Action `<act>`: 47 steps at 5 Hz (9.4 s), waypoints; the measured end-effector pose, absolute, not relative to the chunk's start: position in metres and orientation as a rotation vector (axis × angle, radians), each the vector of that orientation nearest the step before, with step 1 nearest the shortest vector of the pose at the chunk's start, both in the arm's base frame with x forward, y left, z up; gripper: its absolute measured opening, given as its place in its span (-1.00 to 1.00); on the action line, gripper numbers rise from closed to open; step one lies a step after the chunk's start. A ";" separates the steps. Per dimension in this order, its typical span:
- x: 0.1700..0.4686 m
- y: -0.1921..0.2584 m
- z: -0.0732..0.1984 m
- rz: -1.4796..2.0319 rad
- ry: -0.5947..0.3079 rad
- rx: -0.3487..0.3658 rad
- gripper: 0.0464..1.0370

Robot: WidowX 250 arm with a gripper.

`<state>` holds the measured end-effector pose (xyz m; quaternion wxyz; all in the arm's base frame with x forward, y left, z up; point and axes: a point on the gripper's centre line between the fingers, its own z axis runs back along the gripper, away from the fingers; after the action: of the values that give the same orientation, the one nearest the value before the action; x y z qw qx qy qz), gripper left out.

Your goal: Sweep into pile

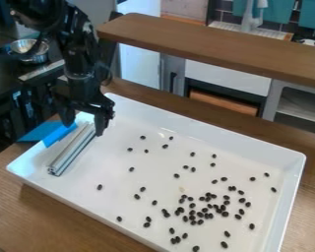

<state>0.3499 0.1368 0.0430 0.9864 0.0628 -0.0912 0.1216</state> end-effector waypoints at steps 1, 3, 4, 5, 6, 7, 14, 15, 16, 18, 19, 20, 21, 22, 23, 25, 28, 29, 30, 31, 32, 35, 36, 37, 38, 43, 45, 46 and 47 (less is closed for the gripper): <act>0.350 0.141 0.040 0.246 -0.192 0.133 0.93; 0.342 0.154 0.033 0.244 -0.182 0.153 0.93; 0.336 0.163 0.020 0.249 -0.149 0.161 0.93; 0.336 0.166 0.019 0.238 -0.149 0.171 0.93; 0.334 0.166 0.015 0.245 -0.137 0.168 0.93; 0.333 0.167 0.009 0.255 -0.125 0.172 0.93; 0.287 0.093 0.002 0.141 -0.072 0.144 -0.41; 0.285 0.076 -0.001 0.115 -0.084 0.162 -0.41; 0.285 0.061 -0.001 0.107 -0.083 0.166 -0.41; 0.281 0.020 0.000 0.113 -0.041 0.136 -0.41; 0.282 0.002 0.001 0.111 -0.041 0.129 -0.41; 0.283 -0.016 0.001 0.105 -0.055 0.127 -0.41; 0.284 -0.038 0.001 0.090 -0.086 0.121 -0.41; 0.282 -0.056 0.001 0.082 -0.101 0.112 -0.41; 0.283 -0.075 -0.001 0.084 -0.109 0.110 -0.41; 0.283 -0.122 0.001 0.074 -0.098 0.075 -0.41; 0.293 -0.132 0.015 0.082 -0.086 0.040 -0.41; 0.305 -0.092 0.036 0.135 -0.108 0.008 -0.41; 0.312 -0.049 0.065 0.144 -0.140 -0.037 -0.41; 0.317 -0.001 0.073 0.135 -0.144 -0.043 -0.41; 0.333 0.051 0.071 0.148 -0.167 -0.018 -0.41; 0.363 0.117 0.035 0.152 -0.187 0.049 -0.41; 0.368 0.122 0.023 0.157 -0.167 0.071 -0.41; 0.368 0.123 0.011 0.166 -0.141 0.102 -0.41; 0.375 0.114 0.007 0.156 -0.138 0.119 -0.41; 0.377 0.048 0.002 0.076 -0.116 0.069 -0.41; 0.367 0.006 0.006 0.011 -0.115 0.044 -0.41; 0.366 -0.008 0.006 0.013 -0.113 0.038 -0.41; 0.367 -0.023 0.009 0.002 -0.108 0.030 -0.41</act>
<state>0.3667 -0.0227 0.0089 0.9984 0.0149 -0.0538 0.0009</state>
